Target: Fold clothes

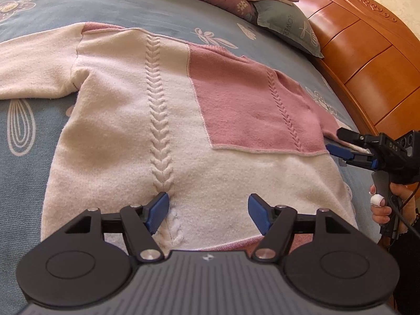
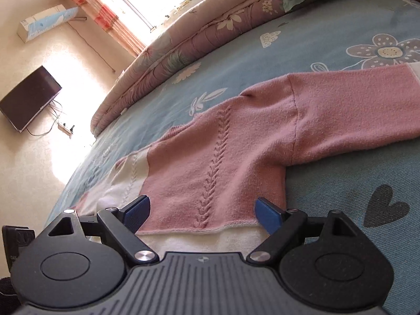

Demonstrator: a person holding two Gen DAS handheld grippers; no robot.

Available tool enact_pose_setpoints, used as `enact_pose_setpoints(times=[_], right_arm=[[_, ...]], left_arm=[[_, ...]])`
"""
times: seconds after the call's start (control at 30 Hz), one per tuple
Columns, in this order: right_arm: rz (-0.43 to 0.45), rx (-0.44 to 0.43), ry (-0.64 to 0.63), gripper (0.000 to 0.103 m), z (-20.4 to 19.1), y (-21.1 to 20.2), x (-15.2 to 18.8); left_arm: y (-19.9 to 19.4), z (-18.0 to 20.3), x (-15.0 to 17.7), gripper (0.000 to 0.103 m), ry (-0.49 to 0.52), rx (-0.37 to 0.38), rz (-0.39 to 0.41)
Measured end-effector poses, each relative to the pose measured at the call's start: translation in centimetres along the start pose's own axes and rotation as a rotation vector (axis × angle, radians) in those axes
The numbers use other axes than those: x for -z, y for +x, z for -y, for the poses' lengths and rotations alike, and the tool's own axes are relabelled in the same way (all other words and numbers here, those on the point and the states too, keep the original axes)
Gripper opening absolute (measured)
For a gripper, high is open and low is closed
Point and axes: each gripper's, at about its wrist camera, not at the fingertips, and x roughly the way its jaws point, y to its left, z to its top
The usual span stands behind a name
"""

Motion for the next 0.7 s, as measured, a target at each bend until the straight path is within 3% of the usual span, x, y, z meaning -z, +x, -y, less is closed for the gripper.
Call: enact_pose_setpoints(times=[0.03, 0.1, 0.2, 0.27, 0.3, 0.37, 0.47, 0.7], right_arm=[[-0.027, 0.024, -0.004, 0.091, 0.1, 1.2, 0.4], [-0.001, 0.021, -0.032, 0.096, 0.1, 1.9, 1.2], [-0.027, 0.027, -0.024, 0.094, -0.4, 1.0, 0.9], [0.028, -0.004, 0.018, 0.091, 0.2, -1.1, 0.8], [0.053, 0.004, 0.033, 0.088, 0.6, -1.9, 0.7], [0.092, 0.029, 0.073, 0.072, 1.7, -3.3, 0.3], [0.057, 0.102, 0.102, 0.057, 3.1, -2.9, 0.1], [0.045, 0.222, -0.019, 0.051, 2.2, -0.3, 1.2]], left_arm=[[0.0, 0.0, 0.0, 0.068, -0.003, 0.0, 0.003], [-0.1, 0.0, 0.2, 0.068, -0.01, 0.0, 0.01], [-0.1, 0.0, 0.2, 0.069, -0.011, 0.001, 0.016], [-0.1, -0.1, 0.3, 0.069, -0.012, 0.006, 0.016], [-0.1, -0.2, 0.3, 0.069, -0.014, 0.009, 0.017], [-0.1, -0.3, 0.3, 0.069, -0.018, 0.014, 0.02], [-0.2, -0.4, 0.4, 0.069, -0.021, 0.02, 0.026], [-0.2, -0.6, 0.5, 0.071, -0.028, 0.034, 0.036]])
